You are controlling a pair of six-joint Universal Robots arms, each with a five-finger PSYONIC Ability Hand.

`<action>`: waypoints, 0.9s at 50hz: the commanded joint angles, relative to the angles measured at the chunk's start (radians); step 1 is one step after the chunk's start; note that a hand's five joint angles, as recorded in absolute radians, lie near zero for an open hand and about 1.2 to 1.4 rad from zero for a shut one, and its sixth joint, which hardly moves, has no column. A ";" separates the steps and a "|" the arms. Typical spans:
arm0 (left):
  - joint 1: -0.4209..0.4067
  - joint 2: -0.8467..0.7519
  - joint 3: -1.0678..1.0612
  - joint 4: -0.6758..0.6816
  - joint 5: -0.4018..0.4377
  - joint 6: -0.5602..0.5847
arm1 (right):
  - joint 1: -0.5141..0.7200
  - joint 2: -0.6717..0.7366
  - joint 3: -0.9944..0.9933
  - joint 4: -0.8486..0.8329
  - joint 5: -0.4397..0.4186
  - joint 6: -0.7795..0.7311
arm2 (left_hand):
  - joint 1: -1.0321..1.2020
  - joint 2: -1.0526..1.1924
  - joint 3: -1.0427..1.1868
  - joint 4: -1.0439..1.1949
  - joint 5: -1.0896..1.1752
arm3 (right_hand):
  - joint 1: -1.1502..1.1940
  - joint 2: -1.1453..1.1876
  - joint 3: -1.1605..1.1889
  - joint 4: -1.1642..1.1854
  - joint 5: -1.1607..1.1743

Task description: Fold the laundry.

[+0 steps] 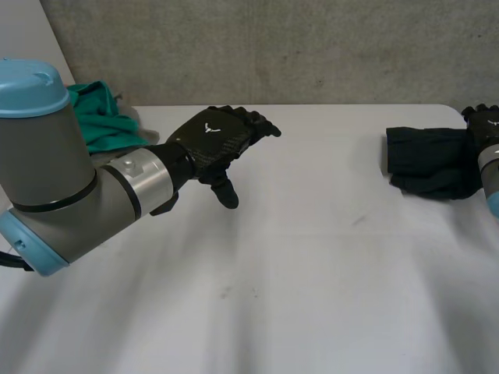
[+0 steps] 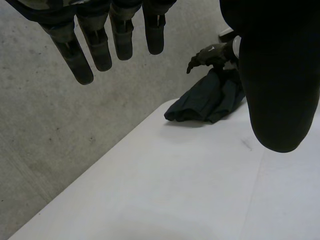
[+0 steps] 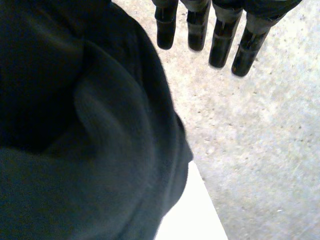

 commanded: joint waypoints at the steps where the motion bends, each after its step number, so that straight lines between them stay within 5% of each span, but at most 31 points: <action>1: 0.001 0.004 -0.001 -0.002 0.000 -0.003 | -0.025 -0.001 0.015 -0.051 0.035 -0.093 | 0.023 0.012 0.010 0.013 0.012 | -0.026 -0.057 -0.056 -0.066 -0.082; 28: -0.002 -0.006 0.019 0.003 -0.008 -0.012 | -0.054 -0.015 0.078 -0.034 0.115 -0.179 | 0.023 0.012 0.010 0.013 0.012 | -0.026 -0.057 -0.056 -0.066 -0.082; 39: 0.000 0.049 -0.024 -0.002 -0.039 -0.072 | -0.125 -0.550 0.792 -0.086 0.086 -0.215 | 0.023 0.012 0.010 0.013 0.012 | -0.026 -0.057 -0.056 -0.066 -0.082; 45: 0.020 0.096 -0.036 0.003 -0.046 -0.072 | -0.278 -0.717 0.923 -0.121 0.093 -0.280 | 0.020 0.009 0.007 0.010 0.009 | -0.026 -0.057 -0.056 -0.066 -0.082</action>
